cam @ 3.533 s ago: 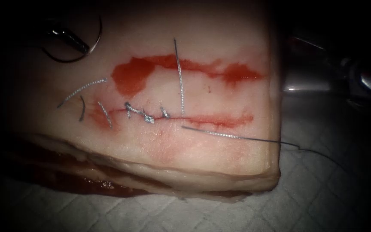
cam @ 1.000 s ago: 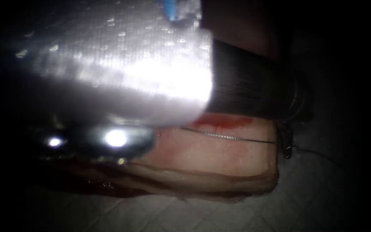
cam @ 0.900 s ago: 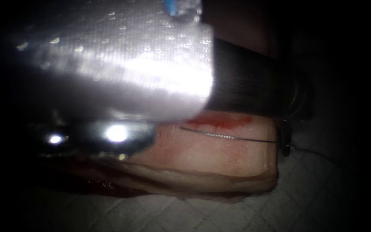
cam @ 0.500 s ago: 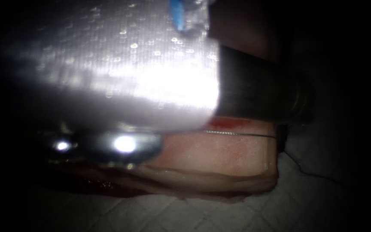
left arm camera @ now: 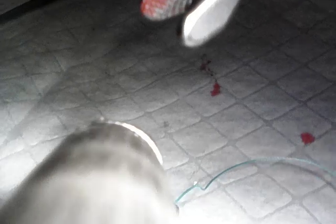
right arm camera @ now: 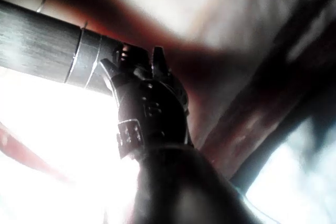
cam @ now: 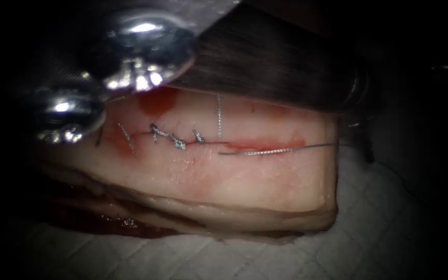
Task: Wound Closure
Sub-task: Grab the long end of the thread using the left gripper
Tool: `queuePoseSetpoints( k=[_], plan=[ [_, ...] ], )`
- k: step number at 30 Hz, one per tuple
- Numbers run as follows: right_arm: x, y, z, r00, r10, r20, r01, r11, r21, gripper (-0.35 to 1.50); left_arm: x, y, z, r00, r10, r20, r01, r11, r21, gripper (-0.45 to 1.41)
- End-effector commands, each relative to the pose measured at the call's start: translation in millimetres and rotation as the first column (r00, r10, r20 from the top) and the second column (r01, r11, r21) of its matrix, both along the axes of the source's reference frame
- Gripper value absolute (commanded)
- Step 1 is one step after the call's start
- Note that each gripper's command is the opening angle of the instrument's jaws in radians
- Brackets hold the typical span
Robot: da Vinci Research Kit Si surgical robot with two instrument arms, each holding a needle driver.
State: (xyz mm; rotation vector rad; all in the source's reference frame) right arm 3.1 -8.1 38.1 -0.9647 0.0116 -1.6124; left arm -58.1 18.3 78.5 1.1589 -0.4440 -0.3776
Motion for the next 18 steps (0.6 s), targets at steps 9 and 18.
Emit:
queuePoseSetpoints(
  k=[9, 18],
  plan=[
    [1.7, -0.3, 0.5, 0.998, -0.035, -0.053, 0.035, 0.999, 0.001, -0.08, 4.3, 6.0, -4.9, 0.943, -0.326, 0.065, 0.327, 0.945, -0.008, -0.45],
    [5.5, -0.5, -1.7, 0.905, -0.373, -0.205, 0.342, 0.924, -0.173, -0.35, 14.3, 6.9, -10.3, 0.715, -0.691, -0.111, 0.675, 0.722, -0.149, -0.45]
  ],
)
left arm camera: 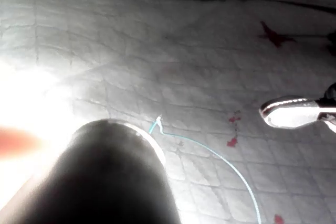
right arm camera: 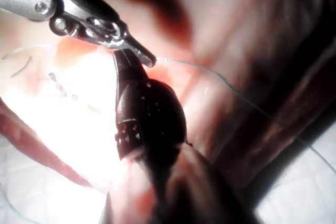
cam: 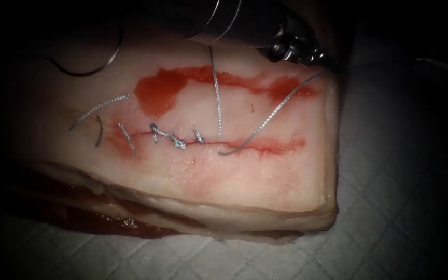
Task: Wound Closure
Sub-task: Grab the long end of the thread using the left gripper
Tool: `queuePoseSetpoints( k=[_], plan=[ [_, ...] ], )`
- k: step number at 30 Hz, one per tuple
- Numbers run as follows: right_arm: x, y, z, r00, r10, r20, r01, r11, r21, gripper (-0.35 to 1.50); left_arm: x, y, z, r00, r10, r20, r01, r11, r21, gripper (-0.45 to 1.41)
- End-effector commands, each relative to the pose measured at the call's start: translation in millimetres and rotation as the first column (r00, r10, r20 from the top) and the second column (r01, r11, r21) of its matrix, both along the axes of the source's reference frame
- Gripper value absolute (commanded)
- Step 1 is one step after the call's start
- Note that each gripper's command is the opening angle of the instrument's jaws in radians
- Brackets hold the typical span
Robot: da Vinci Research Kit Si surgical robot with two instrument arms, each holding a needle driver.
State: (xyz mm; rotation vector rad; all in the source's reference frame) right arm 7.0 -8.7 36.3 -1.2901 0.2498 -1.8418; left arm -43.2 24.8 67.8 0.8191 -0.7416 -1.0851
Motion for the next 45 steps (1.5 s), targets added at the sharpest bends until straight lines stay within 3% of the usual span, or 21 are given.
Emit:
queuePoseSetpoints(
  k=[1, 4, 6, 8, 10, 11, 14, 16, 17, 18, 19, 24, 26, 29, 33, 35, 36, 41, 43, 44, 45],
  plan=[
    [2.1, -0.1, -0.1, 0.999, -0.027, -0.042, 0.027, 1.0, -0.007, -0.35, 0.6, 0.2, -0.1, 1.0, -0.025, -0.014, 0.025, 1.0, 0.009, -0.45],
    [3.8, -1.1, -0.7, 0.99, -0.072, -0.122, 0.07, 0.997, -0.022, -0.35, 4.3, -0.6, -1.3, 0.989, -0.144, 0.014, 0.143, 0.989, 0.044, -0.45],
    [5.8, -2.6, -1.2, 0.976, -0.055, -0.209, 0.076, 0.993, 0.091, -0.35, 8.2, -1.0, -2.5, 0.952, -0.287, 0.106, 0.28, 0.957, 0.073, -0.45],
    [6.2, -2.9, -1.3, 0.976, -0.046, -0.213, 0.07, 0.992, 0.105, -0.35, 8.8, -0.9, -2.7, 0.943, -0.31, 0.124, 0.302, 0.95, 0.081, -0.45],
    [7.9, -4.3, -0.9, 0.988, -0.015, -0.157, 0.031, 0.994, 0.103, -0.35, 11.9, -0.6, -3.7, 0.88, -0.413, 0.235, 0.391, 0.91, 0.135, -0.45],
    [9.3, -4.8, 0.3, 0.993, -0.007, -0.12, 0.019, 0.995, 0.097, -0.35, 14.0, -0.7, -4.2, 0.827, -0.432, 0.359, 0.396, 0.902, 0.173, -0.45],
    [10.0, -4.9, 1.4, 0.994, -0.001, -0.112, 0.011, 0.996, 0.086, -0.35, 15.5, -1.4, -4.4, 0.82, -0.404, 0.405, 0.378, 0.914, 0.147, -0.45],
    [10.3, -5.0, 2.3, 0.994, 0.001, -0.109, 0.008, 0.997, 0.076, -0.3, 17.1, -2.5, -4.5, 0.839, -0.394, 0.376, 0.381, 0.918, 0.113, -0.45],
    [10.4, -5.2, 3.1, 0.993, 0.006, -0.114, 0.001, 0.998, 0.062, 0.12, 18.3, -3.6, -4.5, 0.847, -0.4, 0.35, 0.395, 0.914, 0.088, -0.45],
    [10.4, -5.2, 3.1, 0.993, 0.006, -0.114, 0.001, 0.998, 0.062, 0.12, 18.3, -3.6, -4.5, 0.847, -0.4, 0.35, 0.395, 0.914, 0.088, -0.45],
    [10.5, -5.3, 3.6, 0.993, 0.013, -0.121, -0.007, 0.999, 0.051, 0.39, 19.9, -5.0, -4.6, 0.854, -0.383, 0.353, 0.392, 0.919, 0.05, -0.45],
    [10.9, -5.2, 3.9, 0.989, 0.048, -0.139, -0.033, 0.994, 0.107, 0.56, 22.2, -7.2, -4.6, 0.861, -0.371, 0.348, 0.402, 0.915, -0.019, -0.45],
    [11.3, -5.2, 3.8, 0.98, 0.111, -0.165, -0.073, 0.972, 0.224, 1.06, 22.5, -7.7, -4.4, 0.866, -0.35, 0.358, 0.389, 0.92, -0.043, -0.45],
    [12.2, -5.3, 4.1, 0.968, 0.175, -0.181, -0.11, 0.939, 0.325, 1.1, 22.4, -7.9, -3.9, 0.865, -0.335, 0.374, 0.377, 0.925, -0.044, -0.45],
    [12.5, -5.7, 4.5, 0.966, 0.185, -0.182, -0.116, 0.936, 0.333, 1.16, 22.4, -8.2, -3.5, 0.866, -0.331, 0.376, 0.375, 0.926, -0.05, -0.45],
    [12.6, -5.5, 5.0, 0.942, 0.269, -0.201, -0.148, 0.871, 0.468, 1.08, 22.2, -8.5, -3.3, 0.868, -0.312, 0.387, 0.366, 0.928, -0.074, -0.45],
    [12.6, -5.5, 5.0, 0.942, 0.269, -0.201, -0.148, 0.871, 0.468, 1.08, 22.2, -8.5, -3.3, 0.868, -0.312, 0.387, 0.366, 0.928, -0.074, -0.45],
    [12.7, -5.2, 6.4, 0.852, 0.433, -0.293, -0.165, 0.755, 0.634, 0.93, 21.9, -8.6, -3.6, 0.867, -0.273, 0.416, 0.363, 0.919, -0.155, -0.45],
    [12.8, -5.3, 7.1, 0.803, 0.489, -0.341, -0.154, 0.723, 0.674, 0.89, 21.8, -8.6, -3.8, 0.858, -0.282, 0.429, 0.376, 0.914, -0.151, -0.45],
    [13.1, -5.3, 7.8, 0.75, 0.555, -0.359, -0.126, 0.654, 0.746, 0.89, 21.6, -8.6, -4.0, 0.849, -0.281, 0.447, 0.389, 0.906, -0.169, -0.45],
    [13.1, -5.3, 7.8, 0.75, 0.555, -0.359, -0.126, 0.654, 0.746, 0.89, 21.6, -8.6, -4.0, 0.849, -0.281, 0.447, 0.389, 0.906, -0.169, -0.45]
  ],
)
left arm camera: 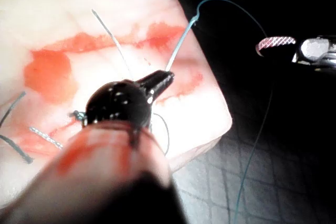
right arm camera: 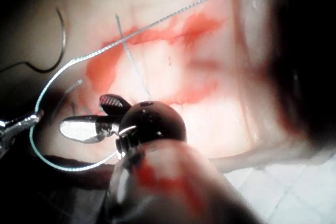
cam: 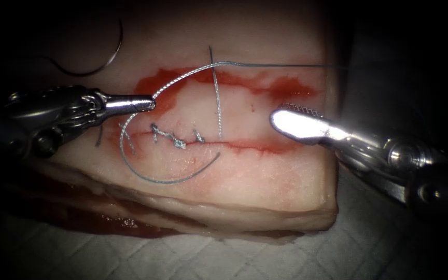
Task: Wound Closure
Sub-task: Grab the long end of the thread using the left gripper, then readjust to grab the thread at a further point
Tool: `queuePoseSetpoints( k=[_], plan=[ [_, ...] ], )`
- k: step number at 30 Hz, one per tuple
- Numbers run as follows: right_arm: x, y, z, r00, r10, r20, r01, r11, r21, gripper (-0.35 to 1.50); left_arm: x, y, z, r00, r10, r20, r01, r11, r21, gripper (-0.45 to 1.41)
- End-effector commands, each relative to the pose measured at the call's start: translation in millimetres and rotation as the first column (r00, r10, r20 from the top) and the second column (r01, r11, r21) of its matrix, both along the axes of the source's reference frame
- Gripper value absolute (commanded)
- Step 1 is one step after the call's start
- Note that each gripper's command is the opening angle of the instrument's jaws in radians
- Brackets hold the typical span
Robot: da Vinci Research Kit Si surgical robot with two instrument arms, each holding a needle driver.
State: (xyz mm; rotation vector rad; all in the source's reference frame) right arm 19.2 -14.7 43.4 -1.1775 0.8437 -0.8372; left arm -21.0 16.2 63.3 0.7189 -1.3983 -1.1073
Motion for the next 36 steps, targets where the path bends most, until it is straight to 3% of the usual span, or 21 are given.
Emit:
queuePoseSetpoints(
  k=[1, 8, 13, 23, 26, 27, 28, 31, 32, 33, 36],
  plan=[
    [1.2, 0.6, 1.0, 0.999, 0.023, -0.032, -0.022, 1.0, 0.021, 0.89, -0.6, 0.0, 0.4, 1.0, -0.004, 0.003, 0.004, 1.0, -0.015, -0.45],
    [3.4, 0.6, 3.2, 0.985, 0.125, -0.117, -0.115, 0.989, 0.088, 0.94, -1.2, -0.4, -0.1, 0.999, 0.015, 0.046, -0.014, 1.0, -0.022, -0.45],
    [4.4, 1.5, 4.9, 0.942, 0.287, -0.171, -0.263, 0.953, 0.152, 0.93, -1.8, -1.0, -0.4, 0.997, 0.04, 0.061, -0.038, 0.999, -0.031, -0.45],
    [3.8, 2.0, 6.3, 0.917, 0.358, -0.174, -0.324, 0.926, 0.193, 0.83, -2.4, -1.7, -0.4, 0.996, 0.058, 0.064, -0.054, 0.997, -0.061, -0.45],
    [3.8, 2.0, 6.3, 0.911, 0.38, -0.158, -0.351, 0.918, 0.187, 0.66, -2.5, -1.8, -0.4, 0.996, 0.061, 0.066, -0.057, 0.996, -0.063, -0.45],
    [3.8, 1.9, 6.3, 0.909, 0.388, -0.154, -0.359, 0.915, 0.185, 0.41, -2.5, -1.8, -0.4, 0.996, 0.062, 0.067, -0.058, 0.996, -0.063, -0.45],
    [3.8, 1.8, 6.4, 0.909, 0.388, -0.152, -0.361, 0.915, 0.181, 0.04, -2.5, -1.8, -0.4, 0.996, 0.062, 0.067, -0.058, 0.996, -0.063, -0.45],
    [3.8, 1.9, 6.4, 0.907, 0.394, -0.15, -0.367, 0.913, 0.181, -0.01, -2.6, -1.9, -0.4, 0.996, 0.064, 0.068, -0.059, 0.996, -0.064, -0.45],
    [3.8, 2.0, 6.4, 0.906, 0.396, -0.148, -0.369, 0.912, 0.18, -0.11, -2.6, -2.0, -0.3, 0.995, 0.065, 0.071, -0.06, 0.996, -0.066, -0.45],
    [3.8, 2.0, 6.5, 0.908, 0.39, -0.151, -0.363, 0.914, 0.179, -0.35, -2.7, -2.0, -0.3, 0.995, 0.069, 0.071, -0.065, 0.996, -0.066, -0.45],
    [3.8, 2.0, 6.5, 0.916, 0.369, -0.156, -0.346, 0.925, 0.16, -0.35, -2.8, -2.2, -0.1, 0.995, 0.079, 0.059, -0.075, 0.995, -0.067, -0.45]
  ],
)
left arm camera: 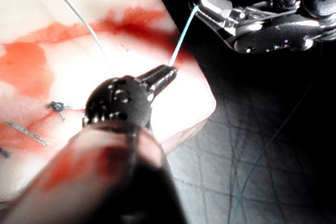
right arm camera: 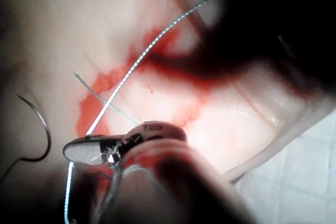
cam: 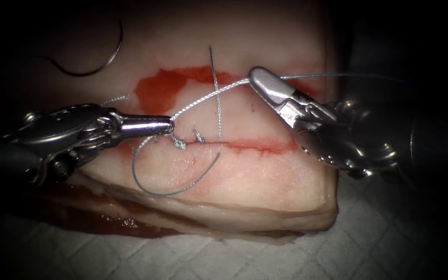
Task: Wound Closure
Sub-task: Readjust to grab the thread at a further point
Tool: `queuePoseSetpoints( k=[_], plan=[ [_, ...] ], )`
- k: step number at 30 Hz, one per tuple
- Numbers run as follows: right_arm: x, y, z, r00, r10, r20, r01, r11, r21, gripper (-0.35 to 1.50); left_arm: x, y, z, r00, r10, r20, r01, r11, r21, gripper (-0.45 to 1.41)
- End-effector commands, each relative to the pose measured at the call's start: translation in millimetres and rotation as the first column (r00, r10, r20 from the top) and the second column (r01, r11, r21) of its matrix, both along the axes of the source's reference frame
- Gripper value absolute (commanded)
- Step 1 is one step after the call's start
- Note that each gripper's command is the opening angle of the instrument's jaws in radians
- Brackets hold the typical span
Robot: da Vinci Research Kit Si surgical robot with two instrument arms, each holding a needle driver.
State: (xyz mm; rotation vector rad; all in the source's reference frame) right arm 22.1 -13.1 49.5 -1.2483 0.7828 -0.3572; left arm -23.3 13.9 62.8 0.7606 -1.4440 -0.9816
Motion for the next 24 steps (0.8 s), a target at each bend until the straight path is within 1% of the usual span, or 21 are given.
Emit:
queuePoseSetpoints(
  k=[1, 3, 4, 5, 6, 7, 8, 9, 11, 12, 15, 16, 18, 20, 21, 22, 23, 24],
  plan=[
    [0.9, 0.4, 0.3, 1.0, -0.011, 0.01, 0.012, 1.0, -0.023, -0.35, -0.6, 0.0, 0.5, 1.0, 0.003, -0.007, -0.003, 1.0, 0.0, -0.45],
    [0.9, 0.5, 0.3, 1.0, -0.012, 0.014, 0.012, 1.0, -0.026, -0.35, -0.7, -0.1, 0.6, 1.0, 0.006, -0.012, -0.006, 1.0, 0.0, -0.45],
    [0.9, 0.6, 0.2, 1.0, -0.013, 0.024, 0.014, 0.999, -0.031, -0.35, -0.7, -0.1, 0.7, 1.0, 0.01, -0.016, -0.01, 1.0, 0.0, -0.16],
    [0.9, 0.6, 0.2, 0.999, -0.019, 0.035, 0.021, 0.999, -0.044, -0.35, -0.7, -0.1, 0.8, 1.0, 0.014, -0.021, -0.014, 1.0, 0.001, 0.2],
    [0.9, 0.6, 0.2, 0.999, -0.023, 0.047, 0.025, 0.998, -0.057, -0.35, -0.7, 0.0, 0.9, 0.999, 0.012, -0.033, -0.012, 1.0, 0.002, 0.52],
    [0.9, 0.6, 0.2, 0.998, -0.026, 0.055, 0.029, 0.997, -0.066, -0.35, -0.7, 0.3, 1.0, 0.999, 0.022, -0.043, -0.022, 1.0, 0.007, 0.76],
    [1.0, 0.6, 0.2, 0.997, -0.037, 0.074, 0.044, 0.994, -0.096, -0.35, -0.7, 0.5, 1.0, 0.999, 0.027, -0.046, -0.026, 1.0, 0.01, 0.93],
    [1.0, 0.5, 0.2, 0.994, -0.048, 0.101, 0.06, 0.991, -0.119, -0.35, -0.7, 0.8, 1.0, 0.998, 0.03, -0.05, -0.03, 0.999, 0.013, 1.04],
    [1.1, 0.5, 0.2, 0.986, -0.064, 0.151, 0.087, 0.985, -0.148, -0.35, -0.5, 1.4, 0.9, 0.998, 0.046, -0.037, -0.045, 0.999, 0.018, 1.2],
    [1.2, 0.5, 0.1, 0.98, -0.077, 0.185, 0.107, 0.981, -0.16, -0.35, -0.4, 1.7, 0.8, 0.998, 0.055, -0.031, -0.055, 0.998, 0.016, 1.23],
    [1.3, 0.6, 0.0, 0.969, -0.095, 0.23, 0.141, 0.971, -0.192, -0.35, -0.2, 2.3, 0.5, 0.998, 0.062, -0.024, -0.062, 0.998, 0.017, 1.25],
    [1.3, 0.6, 0.0, 0.969, -0.096, 0.229, 0.141, 0.971, -0.191, -0.35, -0.2, 2.4, 0.4, 0.998, 0.065, -0.022, -0.065, 0.998, 0.019, 1.26],
    [1.5, 0.5, -0.1, 0.956, -0.1, 0.277, 0.166, 0.96, -0.227, -0.35, -0.3, 2.4, 0.2, 0.997, 0.059, -0.039, -0.059, 0.998, -0.013, 1.25],
    [1.7, 0.5, -0.1, 0.941, -0.109, 0.321, 0.195, 0.949, -0.249, -0.35, -0.4, 2.2, 0.0, 0.997, 0.052, -0.063, -0.053, 0.998, -0.015, 1.13],
    [1.9, 0.5, -0.2, 0.922, -0.115, 0.369, 0.225, 0.936, -0.271, -0.35, -0.4, 2.0, 0.0, 0.996, 0.052, -0.074, -0.053, 0.998, -0.014, 1.06],
    [2.1, 0.4, -0.4, 0.905, -0.12, 0.408, 0.254, 0.922, -0.292, -0.35, -0.5, 1.7, -0.2, 0.993, 0.069, -0.098, -0.07, 0.998, -0.009, 0.91],
    [2.1, 0.4, -0.4, 0.905, -0.12, 0.408, 0.254, 0.922, -0.292, -0.35, -0.5, 1.7, -0.2, 0.993, 0.069, -0.098, -0.07, 0.998, -0.009, 0.91],
    [2.4, 0.4, -0.6, 0.878, -0.118, 0.463, 0.297, 0.894, -0.336, -0.35, -0.6, 1.4, -0.4, 0.991, 0.075, -0.108, -0.076, 0.997, -0.006, 0.83]
  ],
)
